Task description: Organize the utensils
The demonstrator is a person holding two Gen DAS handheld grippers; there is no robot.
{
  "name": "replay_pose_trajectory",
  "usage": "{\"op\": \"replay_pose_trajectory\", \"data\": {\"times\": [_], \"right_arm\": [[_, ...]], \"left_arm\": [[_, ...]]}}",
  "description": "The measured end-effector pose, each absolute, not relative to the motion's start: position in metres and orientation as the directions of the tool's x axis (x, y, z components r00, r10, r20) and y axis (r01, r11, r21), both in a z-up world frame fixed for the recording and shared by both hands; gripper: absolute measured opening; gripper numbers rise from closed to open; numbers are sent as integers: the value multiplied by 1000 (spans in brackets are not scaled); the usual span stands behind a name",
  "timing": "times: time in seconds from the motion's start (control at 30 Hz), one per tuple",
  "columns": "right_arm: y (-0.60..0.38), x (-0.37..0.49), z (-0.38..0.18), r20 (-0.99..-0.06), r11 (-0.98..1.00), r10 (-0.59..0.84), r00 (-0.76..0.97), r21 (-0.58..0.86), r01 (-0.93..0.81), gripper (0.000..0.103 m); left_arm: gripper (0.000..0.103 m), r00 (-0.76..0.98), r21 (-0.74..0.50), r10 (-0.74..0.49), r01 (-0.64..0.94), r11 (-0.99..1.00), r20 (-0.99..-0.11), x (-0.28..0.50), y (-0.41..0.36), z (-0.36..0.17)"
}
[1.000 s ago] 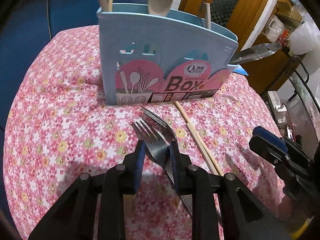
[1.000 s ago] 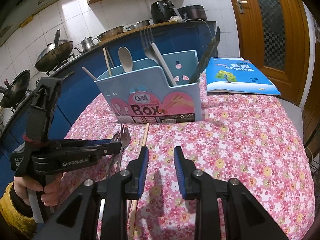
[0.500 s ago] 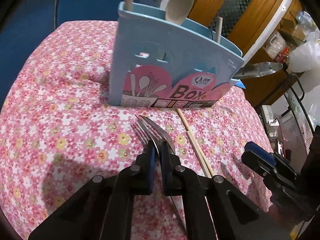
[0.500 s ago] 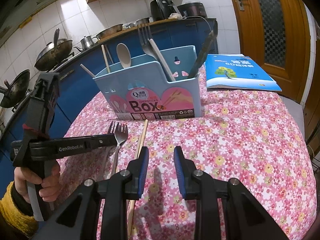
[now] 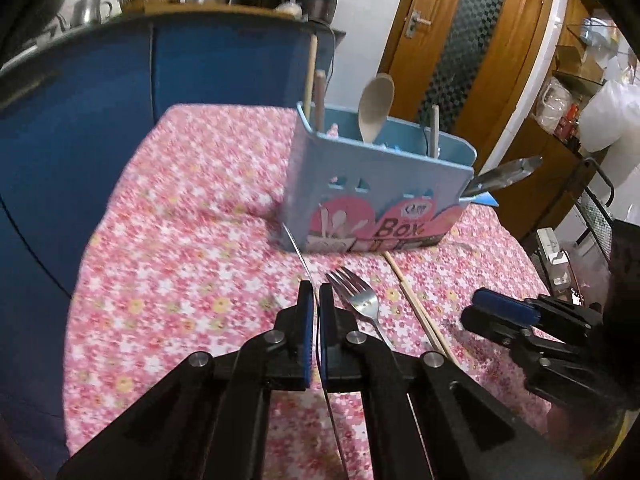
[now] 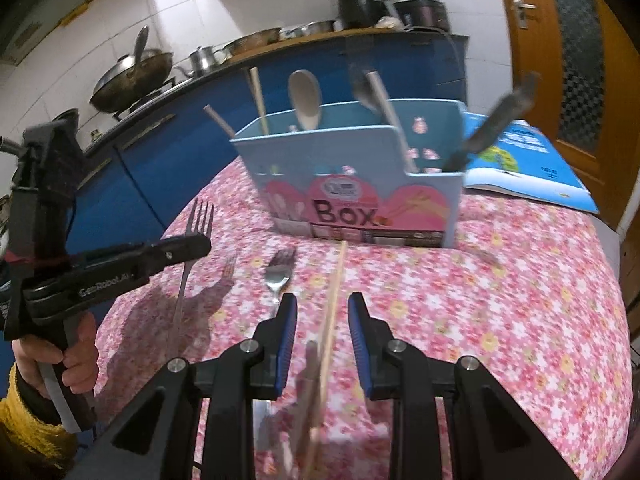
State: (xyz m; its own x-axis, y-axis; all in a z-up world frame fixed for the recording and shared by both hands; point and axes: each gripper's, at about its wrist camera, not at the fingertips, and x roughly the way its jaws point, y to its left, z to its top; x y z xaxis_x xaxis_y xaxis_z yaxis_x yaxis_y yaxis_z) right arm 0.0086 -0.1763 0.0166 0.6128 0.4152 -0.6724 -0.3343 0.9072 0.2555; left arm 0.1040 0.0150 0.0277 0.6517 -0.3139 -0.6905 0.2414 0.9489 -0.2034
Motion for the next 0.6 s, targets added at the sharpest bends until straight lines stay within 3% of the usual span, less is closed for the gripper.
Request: {"op": "replay_pose_trajectory", "data": {"times": [0.6], "right_arm": [[-130,72,-14,-771,860,497,399,375,-347,30]], "left_arm": [[0,732,-227,-317,223,948,-604,94,47,46]]}}
